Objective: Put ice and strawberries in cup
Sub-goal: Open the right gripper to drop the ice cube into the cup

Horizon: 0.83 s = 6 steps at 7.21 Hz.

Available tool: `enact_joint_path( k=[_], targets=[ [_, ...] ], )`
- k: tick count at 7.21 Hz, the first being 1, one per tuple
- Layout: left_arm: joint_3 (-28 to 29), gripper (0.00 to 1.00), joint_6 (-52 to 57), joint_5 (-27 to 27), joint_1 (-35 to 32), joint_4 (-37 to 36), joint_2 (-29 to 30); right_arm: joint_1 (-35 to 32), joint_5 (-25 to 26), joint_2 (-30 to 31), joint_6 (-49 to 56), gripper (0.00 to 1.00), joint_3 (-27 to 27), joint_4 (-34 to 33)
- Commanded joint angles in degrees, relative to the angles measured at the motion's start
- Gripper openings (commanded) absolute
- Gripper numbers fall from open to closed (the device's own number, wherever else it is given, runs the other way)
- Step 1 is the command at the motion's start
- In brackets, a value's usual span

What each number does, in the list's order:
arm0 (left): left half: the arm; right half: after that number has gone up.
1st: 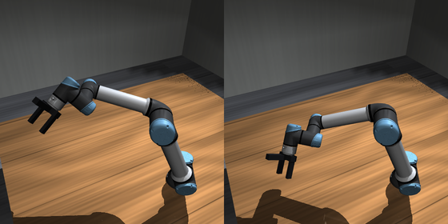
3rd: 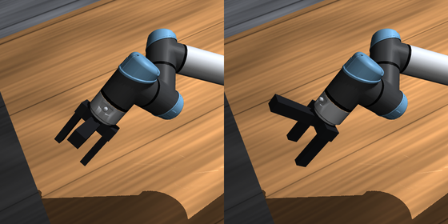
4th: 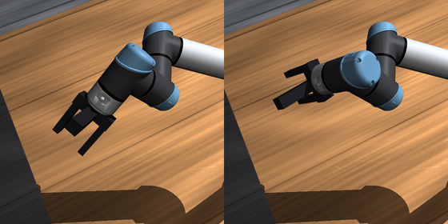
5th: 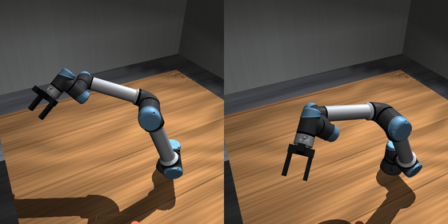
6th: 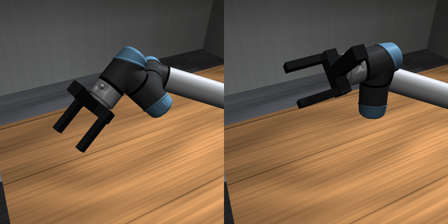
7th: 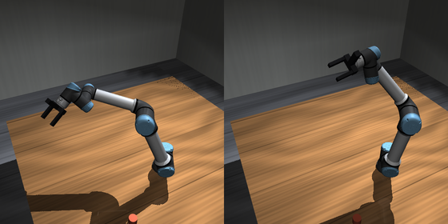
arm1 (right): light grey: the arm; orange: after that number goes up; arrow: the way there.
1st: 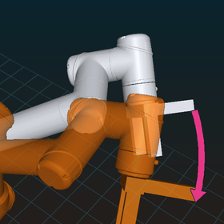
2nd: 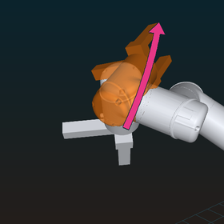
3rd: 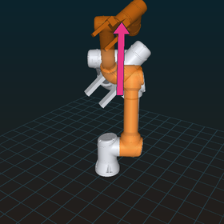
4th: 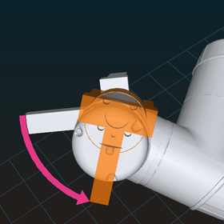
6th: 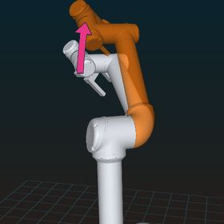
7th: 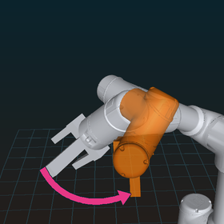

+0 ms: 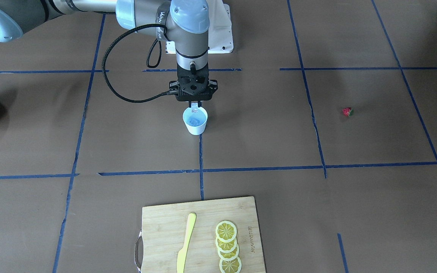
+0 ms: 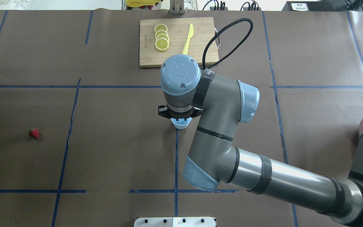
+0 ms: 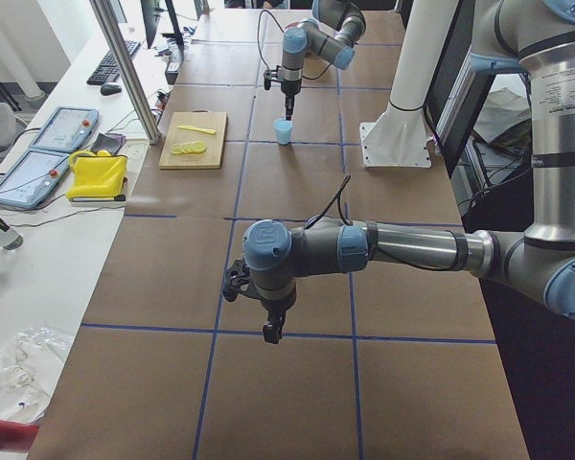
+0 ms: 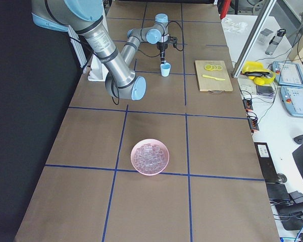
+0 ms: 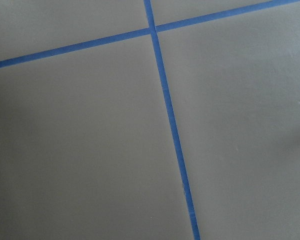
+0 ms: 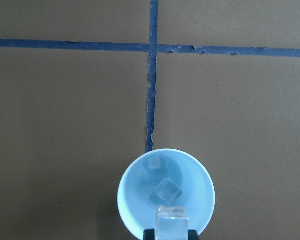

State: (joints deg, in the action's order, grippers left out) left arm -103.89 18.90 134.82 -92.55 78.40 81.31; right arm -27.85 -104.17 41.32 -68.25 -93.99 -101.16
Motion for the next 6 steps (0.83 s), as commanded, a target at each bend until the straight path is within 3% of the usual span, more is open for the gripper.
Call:
enact_joint_path(
  k=[1,3,4,6],
  targets=[
    [-0.08,1.0,0.0,0.0,0.0,0.0,0.08,-0.01,0.72,-0.01,-0.04,0.86,0.04,0.09],
    [-0.17,1.0,0.0,0.0,0.0,0.0,0.08,-0.01,0.72,-0.01,-0.04,0.89,0.04,0.0],
    [-0.17,1.0,0.0,0.0,0.0,0.0,0.08,-0.09,0.72,-0.01,0.05,0.98,-0.31,0.0],
    [-0.52,1.0,0.0,0.0,0.0,0.0,0.08,-5.08,-1.2,0.77,2.41,0.99,-1.36,0.0]
  ],
)
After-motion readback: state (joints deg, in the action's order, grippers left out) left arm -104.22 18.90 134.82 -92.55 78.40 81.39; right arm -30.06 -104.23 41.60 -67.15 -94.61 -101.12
